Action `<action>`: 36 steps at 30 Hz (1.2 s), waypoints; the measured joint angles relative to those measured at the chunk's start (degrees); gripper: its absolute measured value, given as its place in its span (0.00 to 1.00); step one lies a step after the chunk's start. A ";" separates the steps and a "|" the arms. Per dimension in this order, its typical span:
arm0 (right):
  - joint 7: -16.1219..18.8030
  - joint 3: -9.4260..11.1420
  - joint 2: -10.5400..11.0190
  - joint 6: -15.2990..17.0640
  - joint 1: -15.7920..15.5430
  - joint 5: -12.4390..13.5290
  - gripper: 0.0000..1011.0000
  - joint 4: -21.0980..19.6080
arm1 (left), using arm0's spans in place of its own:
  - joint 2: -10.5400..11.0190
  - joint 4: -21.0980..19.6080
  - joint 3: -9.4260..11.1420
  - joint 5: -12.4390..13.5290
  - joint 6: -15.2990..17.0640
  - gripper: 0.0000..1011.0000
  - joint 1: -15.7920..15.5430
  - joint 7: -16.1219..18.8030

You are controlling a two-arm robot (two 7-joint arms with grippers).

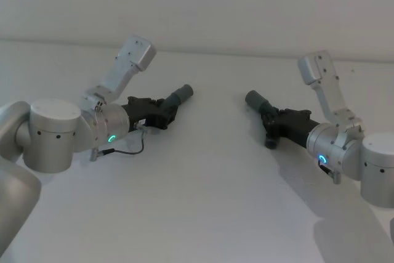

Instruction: Use both hands to pick up one end of the pipe from the table, align the ends, and insert them.

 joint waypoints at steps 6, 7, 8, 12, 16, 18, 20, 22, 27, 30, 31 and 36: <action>0.00 0.00 0.00 0.02 0.00 0.00 0.18 0.00 | 0.00 0.00 0.00 0.00 0.00 0.32 0.00 0.00; 0.00 0.00 0.00 0.02 0.00 0.00 0.18 0.00 | 0.00 0.00 0.00 0.00 0.00 0.32 0.00 0.00; 0.00 0.00 0.00 0.03 0.00 0.00 0.18 0.00 | 0.00 0.00 0.00 0.00 0.00 0.32 0.00 0.00; 0.00 0.00 0.00 0.04 0.00 -0.01 0.18 0.00 | 0.00 0.00 0.00 0.00 0.00 0.32 0.00 0.00; 0.03 0.00 0.00 0.05 -0.01 -0.02 0.18 0.00 | 0.00 0.00 0.00 0.00 0.00 0.32 0.00 0.00; 0.08 0.00 0.04 0.01 -0.01 -0.09 0.18 -0.02 | 0.06 0.00 0.09 0.06 0.00 0.32 -0.05 -0.04; 0.15 -0.03 0.17 -0.24 -0.06 -0.27 0.18 -0.06 | 0.15 0.00 0.22 0.20 0.00 0.32 -0.13 -0.15; 0.19 -0.05 0.32 -0.55 -0.10 -0.47 0.18 -0.13 | 0.46 -0.02 0.60 0.68 -0.03 0.32 -0.35 -0.54; 0.26 -0.23 1.19 -2.33 -0.39 -1.47 0.18 -0.56 | 1.67 -0.29 2.08 2.20 -0.29 0.32 -1.19 -1.50; 0.33 -0.34 1.92 -4.01 -0.57 -2.37 0.18 -1.03 | 2.24 -0.45 2.76 3.03 -0.44 0.32 -1.61 -1.95; 0.35 -0.39 2.16 -4.43 -0.63 -2.60 0.18 -1.17 | 2.44 -0.54 2.99 3.40 -0.51 0.32 -1.77 -2.14; 0.53 -0.59 3.46 -7.16 -0.88 -4.03 0.18 -1.93 | 4.13 -1.22 4.97 5.87 -1.02 0.32 -3.16 -3.21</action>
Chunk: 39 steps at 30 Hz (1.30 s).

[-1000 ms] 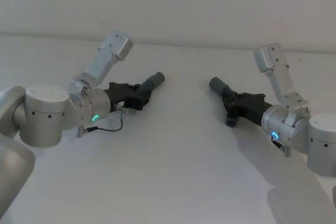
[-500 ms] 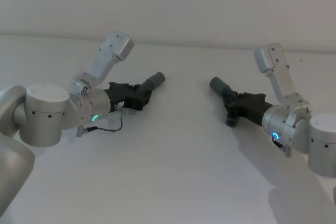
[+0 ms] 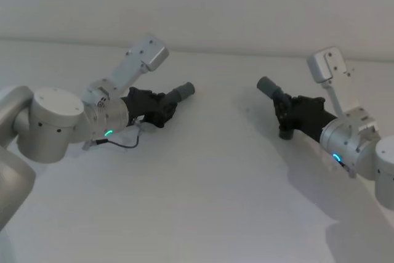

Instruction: Use both hands to pick up one end of the pipe from the table, align the ends, and insert them.

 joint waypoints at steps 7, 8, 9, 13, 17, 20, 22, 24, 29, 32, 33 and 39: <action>0.30 -0.40 2.53 -5.17 -0.33 -2.75 0.18 -1.10 | 2.43 -1.14 3.08 4.12 -1.22 0.32 -2.49 -1.58; 0.46 -0.50 3.19 -6.44 -0.40 -3.42 0.18 -1.33 | 2.67 -1.24 3.43 4.70 -1.42 0.32 -2.77 -1.81; 0.53 -0.56 3.49 -7.00 -0.42 -3.73 0.18 -1.43 | 3.12 -1.46 4.08 5.59 -1.77 0.32 -3.32 -2.12; 0.89 -0.83 5.12 -10.19 -0.47 -5.42 0.18 -1.86 | 4.31 -2.05 5.89 8.14 -2.88 0.32 -4.91 -2.98; 1.41 -1.18 6.92 -13.62 -0.48 -7.31 0.18 -2.13 | 5.43 -2.62 7.72 10.61 -4.13 0.32 -6.56 -3.74; 1.94 -1.58 8.44 -16.51 -0.43 -8.90 0.18 -2.23 | 6.26 -3.04 9.22 13.01 -5.46 0.32 -7.95 -4.42; 2.38 -1.89 9.51 -18.65 -0.34 -10.08 0.18 -2.24 | 6.62 -3.21 9.93 14.05 -6.09 0.32 -8.57 -4.67; 2.65 -2.08 10.19 -19.97 -0.25 -10.83 0.18 -2.24 | 7.07 -3.44 10.95 15.65 -7.13 0.32 -9.50 -5.03; 3.82 -3.00 12.78 -24.89 0.21 -13.69 0.18 -1.96 | 8.22 -3.91 13.57 19.65 -9.68 0.32 -11.80 -5.62; 4.53 -3.54 14.06 -27.78 0.55 -15.35 0.18 -1.64 | 8.66 -4.09 14.76 21.59 -10.87 0.32 -12.73 -5.76; 4.71 -3.75 14.46 -28.46 0.69 -15.78 0.18 -1.51 | 8.89 -4.20 15.40 22.96 -11.74 0.32 -13.26 -5.81; 5.85 -5.06 16.90 -34.21 1.61 -19.41 0.18 -0.49 | 9.81 -4.56 17.90 27.31 -14.37 0.32 -15.13 -5.73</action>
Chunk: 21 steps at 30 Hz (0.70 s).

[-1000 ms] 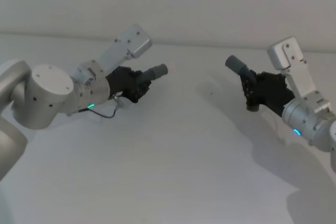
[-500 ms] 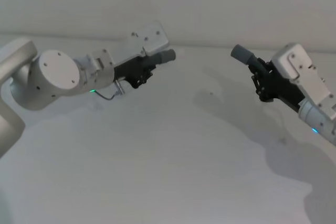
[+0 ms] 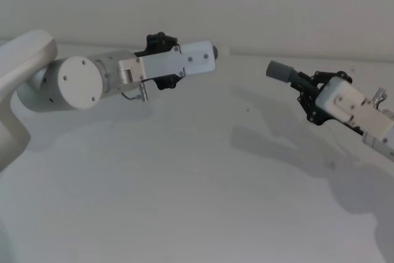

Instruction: Use both hands to pick up one end of the pipe from the table, align the ends, and insert them.

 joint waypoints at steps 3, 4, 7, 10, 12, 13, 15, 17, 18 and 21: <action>0.20 -0.57 1.13 -2.75 0.52 -2.16 0.18 0.65 | 0.46 -0.18 1.30 2.44 -1.45 0.32 -0.91 0.23; 0.21 -0.71 1.47 -3.40 0.68 -2.69 0.18 0.82 | 0.68 -0.25 1.94 3.90 -2.28 0.32 -1.35 0.42; 0.14 -1.30 2.44 -6.02 1.13 -5.04 0.18 1.61 | 1.04 -0.38 2.87 5.79 -3.34 0.32 -2.06 0.73; -0.26 -1.80 3.39 -8.33 1.58 -7.25 0.18 2.45 | 1.47 -0.51 4.22 8.57 -4.83 0.32 -2.89 1.21; -0.63 -2.08 3.92 -10.07 1.88 -8.78 0.18 3.02 | 1.82 -0.63 5.23 10.71 -5.96 0.32 -3.60 1.62; -0.71 -2.17 4.13 -10.52 1.95 -9.19 0.18 3.24 | 2.06 -0.66 5.95 12.06 -6.63 0.32 -4.07 1.89; -0.87 -2.34 4.50 -11.67 2.15 -10.36 0.18 3.65 | 2.26 -0.69 6.52 13.55 -7.39 0.32 -4.45 2.22; -0.97 -2.39 4.66 -12.17 2.26 -10.82 0.18 3.84 | 2.55 -0.76 7.38 15.36 -8.19 0.32 -5.01 2.64; -1.00 -2.41 4.78 -12.56 2.33 -11.13 0.18 3.99 | 2.60 -0.77 7.54 15.92 -8.42 0.32 -5.09 2.77; -1.04 -2.40 4.80 -13.02 2.40 -11.35 0.18 4.15 | 2.91 -0.91 8.33 17.70 -9.06 0.32 -5.48 3.23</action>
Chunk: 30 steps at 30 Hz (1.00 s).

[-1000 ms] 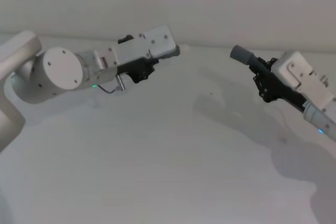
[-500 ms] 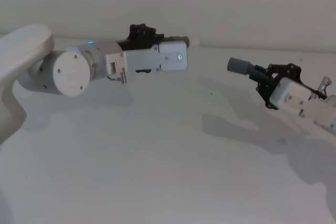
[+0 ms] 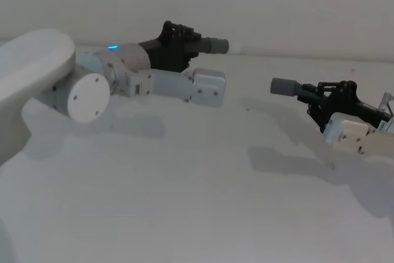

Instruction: Use both hands to pick up one end of the pipe from the table, align the ends, and insert them.

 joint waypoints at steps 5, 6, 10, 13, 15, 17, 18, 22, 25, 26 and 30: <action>-0.22 0.49 -0.41 -0.62 0.07 0.11 0.18 0.23 | 0.34 -0.20 0.25 1.24 -1.09 0.32 0.10 1.07; -0.27 0.56 -0.48 -0.67 0.08 0.20 0.18 0.24 | 0.38 -0.22 0.25 1.28 -1.26 0.32 0.20 1.27; -0.66 1.35 -1.36 -0.91 0.19 1.27 0.18 0.31 | 0.51 -0.37 -0.13 1.25 -2.01 0.32 0.92 2.46; -1.04 2.07 -2.30 -0.94 0.31 2.48 0.18 0.32 | 0.55 -0.61 -0.98 0.37 -2.70 0.32 2.07 3.99; -1.23 2.42 -2.92 -0.94 0.42 3.27 0.18 0.32 | 0.53 -0.71 -1.40 -0.15 -2.90 0.32 2.62 4.59; -1.46 2.84 -3.61 -0.94 0.55 4.02 0.18 0.37 | 0.47 -0.90 -2.18 -1.22 -3.28 0.32 3.66 5.60; -1.46 2.84 -3.61 -0.94 0.55 4.02 0.18 0.37 | 0.47 -0.90 -2.18 -1.22 -3.28 0.32 3.66 5.60; -1.71 3.43 -4.57 -1.02 0.82 4.97 0.18 0.48 | 0.30 -1.21 -3.52 -2.97 -3.93 0.32 5.36 7.29; -1.79 3.67 -4.89 -1.31 1.03 5.12 0.18 0.51 | 0.15 -1.41 -4.46 -4.31 -4.44 0.32 6.59 8.53; -1.80 3.76 -4.99 -1.49 1.16 5.12 0.18 0.52 | 0.11 -1.47 -4.69 -4.66 -4.57 0.32 6.88 8.82; -1.81 3.90 -5.01 -1.91 1.40 4.95 0.18 0.52 | -0.16 -1.76 -6.16 -6.77 -5.51 0.32 8.76 10.63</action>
